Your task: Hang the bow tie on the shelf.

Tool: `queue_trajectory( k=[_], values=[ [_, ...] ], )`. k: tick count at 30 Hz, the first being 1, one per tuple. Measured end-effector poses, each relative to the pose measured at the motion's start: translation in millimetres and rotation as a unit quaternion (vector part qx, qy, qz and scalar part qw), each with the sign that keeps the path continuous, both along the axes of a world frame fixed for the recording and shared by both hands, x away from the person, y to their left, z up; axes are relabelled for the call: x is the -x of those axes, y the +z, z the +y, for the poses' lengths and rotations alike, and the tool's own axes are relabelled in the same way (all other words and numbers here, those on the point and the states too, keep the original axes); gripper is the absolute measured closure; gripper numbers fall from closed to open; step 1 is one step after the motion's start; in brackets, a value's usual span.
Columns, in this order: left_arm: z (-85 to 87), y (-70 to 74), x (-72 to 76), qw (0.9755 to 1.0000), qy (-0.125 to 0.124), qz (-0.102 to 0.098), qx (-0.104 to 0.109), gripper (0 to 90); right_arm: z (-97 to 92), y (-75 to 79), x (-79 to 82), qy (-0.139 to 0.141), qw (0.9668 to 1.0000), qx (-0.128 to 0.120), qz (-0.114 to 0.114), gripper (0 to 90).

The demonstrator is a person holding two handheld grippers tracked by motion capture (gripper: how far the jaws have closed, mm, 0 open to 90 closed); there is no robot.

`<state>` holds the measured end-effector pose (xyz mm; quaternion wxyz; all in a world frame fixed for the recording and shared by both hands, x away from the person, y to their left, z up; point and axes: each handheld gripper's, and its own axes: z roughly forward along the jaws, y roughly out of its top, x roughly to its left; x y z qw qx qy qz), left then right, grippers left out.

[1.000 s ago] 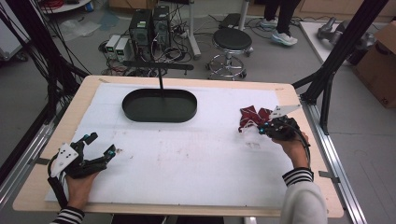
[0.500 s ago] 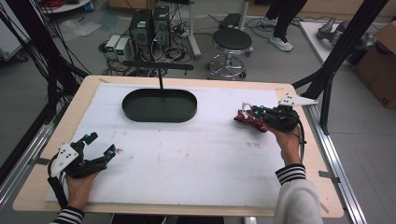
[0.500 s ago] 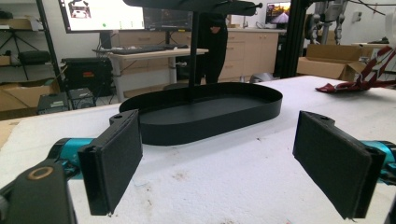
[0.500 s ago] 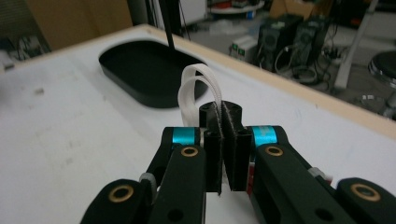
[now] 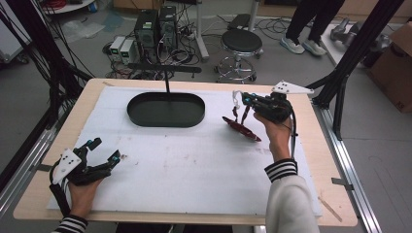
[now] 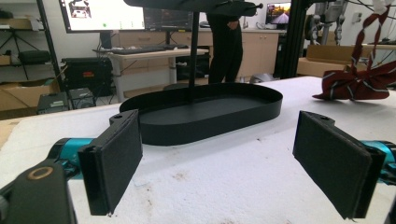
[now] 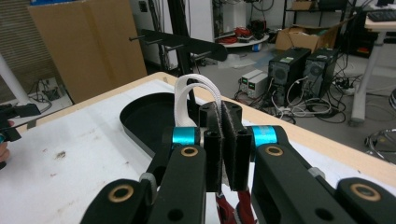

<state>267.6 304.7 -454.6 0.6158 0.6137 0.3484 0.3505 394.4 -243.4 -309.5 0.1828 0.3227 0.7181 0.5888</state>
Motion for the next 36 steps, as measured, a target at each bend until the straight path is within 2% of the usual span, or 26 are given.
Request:
queue_trajectory(
  k=[5, 6, 12, 17, 20, 27, 31, 36],
  values=[
    [0.0, -0.1, -0.1, 1.0000, 0.000, 0.000, 0.001, 16.0, 16.4, 6.6, -4.8, 0.000, 0.9999, -0.014, -0.005, 87.5],
    [0.1, 0.0, 0.0, 1.0000, 0.000, 0.000, 0.000, 16.0, 24.7, 9.8, -7.3, 0.002, 0.9999, -0.011, -0.007, 87.5],
    [0.2, 0.0, -0.1, 1.0000, -0.001, 0.000, 0.001, 16.1, 44.4, 18.1, -12.7, 0.006, 0.9996, -0.017, -0.021, 87.5],
    [0.2, -0.1, 0.1, 1.0000, -0.001, -0.001, 0.002, 16.0, 64.0, 25.5, -20.2, 0.012, 0.9994, -0.020, -0.024, 87.5],
    [0.1, -0.2, 0.1, 1.0000, -0.001, 0.000, 0.003, 16.1, 75.5, 30.3, -24.5, 0.012, 0.9994, -0.009, -0.030, 87.5],
    [0.8, -0.2, 0.0, 1.0000, -0.003, -0.001, 0.006, 16.1, 100.9, 36.6, -37.4, 0.008, 0.9992, -0.003, -0.040, 87.5],
    [1.0, -0.2, -0.1, 1.0000, -0.004, -0.001, 0.006, 16.0, 111.7, 34.4, -48.1, 0.006, 0.9995, -0.008, -0.030, 87.5],
    [1.0, -0.2, -0.1, 1.0000, -0.004, -0.001, 0.007, 15.9, 124.2, 36.8, -58.2, 0.009, 0.9995, -0.007, -0.029, 87.5]
  ],
)
